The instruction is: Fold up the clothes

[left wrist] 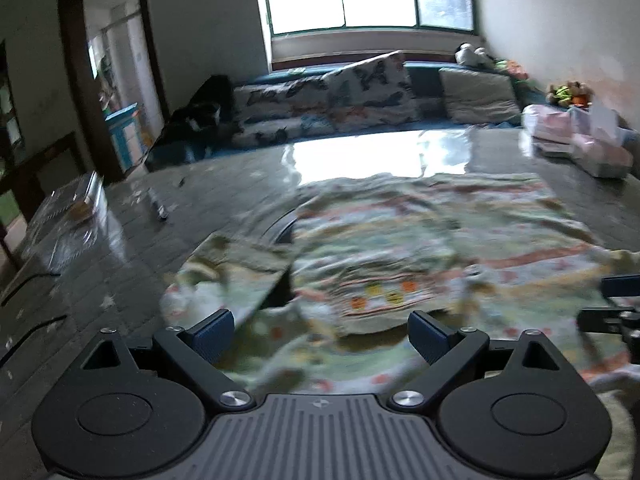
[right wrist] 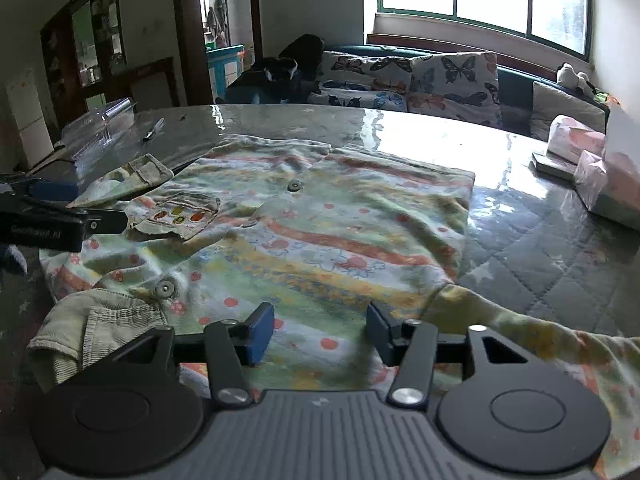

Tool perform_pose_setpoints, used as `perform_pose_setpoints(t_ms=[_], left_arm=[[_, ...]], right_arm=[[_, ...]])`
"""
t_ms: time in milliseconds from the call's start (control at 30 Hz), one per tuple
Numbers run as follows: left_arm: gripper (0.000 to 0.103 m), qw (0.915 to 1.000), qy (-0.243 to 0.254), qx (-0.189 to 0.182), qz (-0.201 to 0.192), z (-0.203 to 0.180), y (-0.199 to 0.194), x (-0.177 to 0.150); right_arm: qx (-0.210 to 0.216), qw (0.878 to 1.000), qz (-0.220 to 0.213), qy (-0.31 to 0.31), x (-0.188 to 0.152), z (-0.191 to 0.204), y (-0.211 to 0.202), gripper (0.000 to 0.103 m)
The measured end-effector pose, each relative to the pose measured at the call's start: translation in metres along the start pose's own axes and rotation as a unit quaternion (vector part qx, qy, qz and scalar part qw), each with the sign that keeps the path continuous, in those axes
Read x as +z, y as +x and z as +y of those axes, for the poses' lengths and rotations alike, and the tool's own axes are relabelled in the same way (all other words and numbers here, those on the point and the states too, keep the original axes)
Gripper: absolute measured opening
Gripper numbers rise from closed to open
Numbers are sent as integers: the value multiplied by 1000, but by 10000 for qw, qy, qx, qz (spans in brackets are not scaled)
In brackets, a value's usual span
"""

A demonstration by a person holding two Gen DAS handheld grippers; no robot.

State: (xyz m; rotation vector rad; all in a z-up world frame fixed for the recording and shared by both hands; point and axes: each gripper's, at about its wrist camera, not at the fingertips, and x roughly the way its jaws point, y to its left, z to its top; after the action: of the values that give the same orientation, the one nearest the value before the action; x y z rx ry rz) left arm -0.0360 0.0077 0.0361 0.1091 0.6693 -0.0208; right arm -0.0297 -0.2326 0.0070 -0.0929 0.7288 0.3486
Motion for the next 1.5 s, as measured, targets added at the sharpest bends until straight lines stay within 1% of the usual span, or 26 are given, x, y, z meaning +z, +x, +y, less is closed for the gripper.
perform_pose_setpoints(t_ms=[67,133,200,233,333,400,467,533,933,1000,1033,1133,1267,1400,1500], left_arm=[[95,9999,-98,-87,92,9,3,-2],[95,9997,-152,-89,152,15,7,-4],[91,9996,-207,-130,158,18,7,-5],[91,9995,-239,-165,155,19,6,-5],[91,9995,-79,-291,-1,17,1,-6],[91,9994,-57,-342,37,18,5,-6],[91,9992,-98,-377,121,21,10,-6],[91,9991,-167,-343,193,24,15,-6],[91,9993,-328,-63,148,32,21,-7],[89,9993,-355,-16,140,33,22,-8],[89,9991,-406,98,103,36,21,-8],[88,9954,-656,690,-103,47,17,-7],[88,9853,-912,1418,-289,62,16,-8],[88,9734,-777,2139,-283,73,20,-12],[90,9669,-924,2376,-145,87,22,-17]], right_arm=[[10,10000,9,-31,-1,1,0,56],[10,10000,13,-51,-1,2,0,58],[12,10000,12,-61,-1,2,0,58],[8,10000,10,-67,-2,2,0,59],[7,10000,3,-87,-2,4,0,62],[-8,9999,9,-134,-2,6,0,65],[-23,9999,8,-147,-3,7,0,65],[-12,9999,4,-115,-3,6,0,65],[-5,10000,-12,-65,-4,4,0,67],[1,10000,-14,-59,-4,4,0,68],[2,10000,-14,-61,-4,4,0,69],[13,10000,-16,-63,-4,4,1,71],[6,10000,-17,-75,-5,5,1,71],[4,10000,-12,-66,-5,5,0,71],[-1,10000,-10,-69,-5,5,0,72]])
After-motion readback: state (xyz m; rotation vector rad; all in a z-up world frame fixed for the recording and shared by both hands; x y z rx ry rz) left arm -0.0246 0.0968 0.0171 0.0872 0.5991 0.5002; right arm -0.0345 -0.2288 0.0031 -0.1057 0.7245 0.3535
